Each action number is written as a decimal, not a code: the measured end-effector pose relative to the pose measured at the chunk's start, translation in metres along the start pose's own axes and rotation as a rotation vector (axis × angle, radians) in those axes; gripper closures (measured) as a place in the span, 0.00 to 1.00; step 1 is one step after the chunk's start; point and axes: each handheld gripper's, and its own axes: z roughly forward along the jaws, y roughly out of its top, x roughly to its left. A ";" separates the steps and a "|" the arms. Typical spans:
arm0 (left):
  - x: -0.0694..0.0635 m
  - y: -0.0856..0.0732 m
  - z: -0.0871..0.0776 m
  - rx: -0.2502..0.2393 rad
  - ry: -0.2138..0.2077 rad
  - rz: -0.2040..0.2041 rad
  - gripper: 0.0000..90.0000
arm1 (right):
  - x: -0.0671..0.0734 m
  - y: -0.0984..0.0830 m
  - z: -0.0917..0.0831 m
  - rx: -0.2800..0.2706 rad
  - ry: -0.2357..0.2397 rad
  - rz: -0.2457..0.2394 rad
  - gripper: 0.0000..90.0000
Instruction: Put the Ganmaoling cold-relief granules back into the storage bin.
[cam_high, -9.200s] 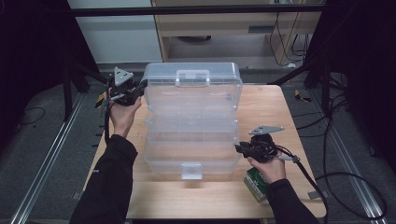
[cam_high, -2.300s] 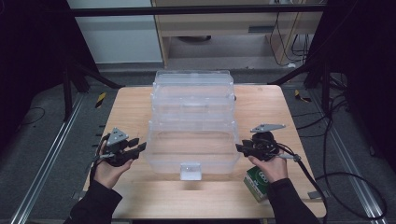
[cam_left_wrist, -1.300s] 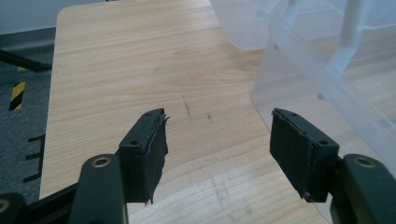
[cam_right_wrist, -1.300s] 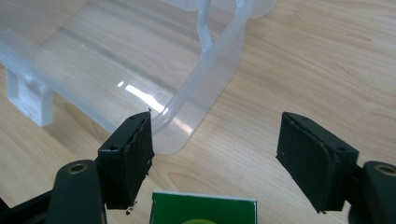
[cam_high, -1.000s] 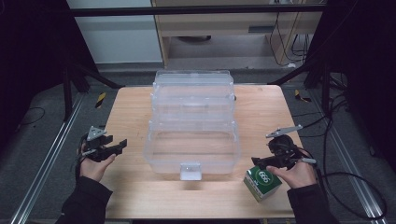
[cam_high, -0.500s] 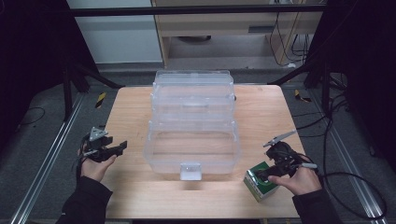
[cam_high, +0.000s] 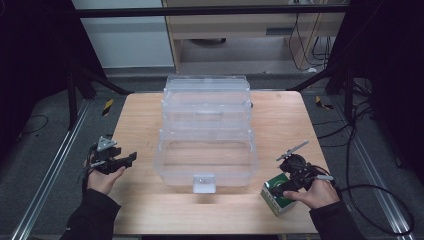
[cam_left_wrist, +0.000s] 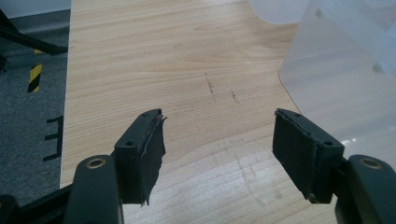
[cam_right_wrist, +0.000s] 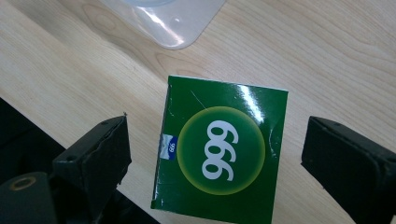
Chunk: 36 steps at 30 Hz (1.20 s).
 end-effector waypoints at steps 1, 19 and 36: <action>0.000 0.000 0.000 0.001 0.000 0.000 0.37 | 0.000 0.000 0.001 0.003 -0.001 0.003 0.09; -0.002 -0.001 0.004 0.021 -0.009 0.009 0.36 | -0.004 -0.003 0.023 0.093 0.014 0.018 0.07; -0.002 -0.002 0.006 0.036 -0.012 0.015 0.36 | -0.011 -0.004 0.039 0.142 0.030 0.014 0.09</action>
